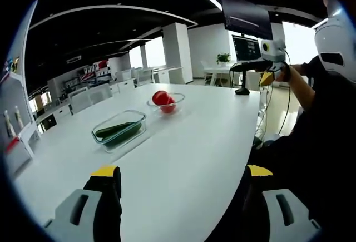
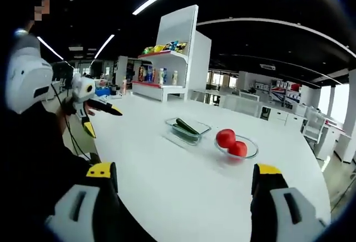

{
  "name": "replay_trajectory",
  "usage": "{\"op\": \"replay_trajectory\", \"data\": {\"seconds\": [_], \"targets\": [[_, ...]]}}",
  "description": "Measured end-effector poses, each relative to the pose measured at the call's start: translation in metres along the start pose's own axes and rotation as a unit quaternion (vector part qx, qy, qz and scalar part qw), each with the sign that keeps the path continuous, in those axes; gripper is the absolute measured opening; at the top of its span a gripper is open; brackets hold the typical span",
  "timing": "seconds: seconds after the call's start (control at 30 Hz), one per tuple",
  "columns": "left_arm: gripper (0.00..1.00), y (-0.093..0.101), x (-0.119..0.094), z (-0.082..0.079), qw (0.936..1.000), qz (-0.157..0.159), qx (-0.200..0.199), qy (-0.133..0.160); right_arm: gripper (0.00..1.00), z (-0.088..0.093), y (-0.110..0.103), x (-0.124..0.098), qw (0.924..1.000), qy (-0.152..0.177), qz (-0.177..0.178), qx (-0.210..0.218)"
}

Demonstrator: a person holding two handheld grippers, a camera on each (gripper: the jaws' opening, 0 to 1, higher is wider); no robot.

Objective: Sort the scattered tomatoes and cucumbers on the table and place them into their respective storage containers

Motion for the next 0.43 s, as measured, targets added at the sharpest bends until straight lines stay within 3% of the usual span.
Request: {"op": "replay_trajectory", "data": {"seconds": [0.43], "targets": [[0.9,0.0029,0.0021,0.0015,0.9999,0.002,0.011,-0.01,0.97,0.0046,-0.0036,0.0038,0.9994,-0.025,-0.012,-0.02]]}}
Point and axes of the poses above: the point that each gripper's makers call its tool centre point, and the gripper's own axes: x roughly forward along the fingers, y roughly to its right, z roughly out of its underside, the point moved 9 cm from there along -x, roughly backward along the fingers, and after that the axes turned 10 degrees about -z, right-handed, at the moved point
